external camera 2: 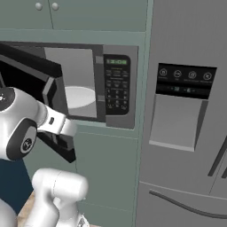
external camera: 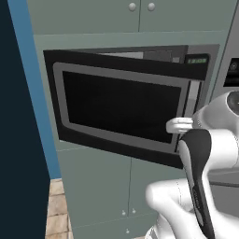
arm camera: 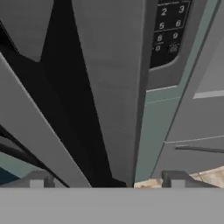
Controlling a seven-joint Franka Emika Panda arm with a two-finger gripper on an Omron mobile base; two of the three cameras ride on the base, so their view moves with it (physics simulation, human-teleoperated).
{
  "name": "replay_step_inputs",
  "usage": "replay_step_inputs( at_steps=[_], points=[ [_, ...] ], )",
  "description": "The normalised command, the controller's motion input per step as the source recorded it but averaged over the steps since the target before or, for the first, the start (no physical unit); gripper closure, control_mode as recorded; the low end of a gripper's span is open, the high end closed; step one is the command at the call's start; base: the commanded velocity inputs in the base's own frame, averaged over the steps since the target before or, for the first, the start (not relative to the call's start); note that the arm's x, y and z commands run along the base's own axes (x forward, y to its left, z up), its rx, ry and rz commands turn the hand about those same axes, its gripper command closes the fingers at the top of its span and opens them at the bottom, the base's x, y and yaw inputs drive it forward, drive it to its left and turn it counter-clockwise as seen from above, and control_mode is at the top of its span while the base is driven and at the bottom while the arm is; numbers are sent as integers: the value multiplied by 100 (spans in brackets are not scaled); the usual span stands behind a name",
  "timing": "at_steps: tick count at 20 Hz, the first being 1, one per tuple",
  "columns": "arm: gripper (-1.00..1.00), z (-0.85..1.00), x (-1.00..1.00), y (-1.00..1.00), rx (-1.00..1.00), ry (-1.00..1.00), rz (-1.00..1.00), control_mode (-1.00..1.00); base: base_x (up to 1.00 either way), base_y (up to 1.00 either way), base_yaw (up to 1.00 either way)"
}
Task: Place the sponge inside the microwave to prepare for sanitizing.
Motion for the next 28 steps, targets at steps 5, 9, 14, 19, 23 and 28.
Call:
replay_step_inputs(
  at_steps=[5, 9, 14, 19, 23, 28],
  points=[
    [-100, 0, -69, -17, 17, 0, 0, -100, 0, 0, 0],
    [-100, 8, -43, -27, 24, 1, 0, -100, 0, 0, 0],
    [-100, 19, -21, -32, 26, 1, 0, -100, 0, 0, 0],
    [-100, 16, -15, -7, 24, 0, 1, -100, 0, 0, 0],
    [-100, 15, -14, -12, 25, 0, 6, -100, 0, 0, 0],
    [-100, 7, -1, -18, 23, 0, 4, -100, 0, 0, 0]
  ],
)
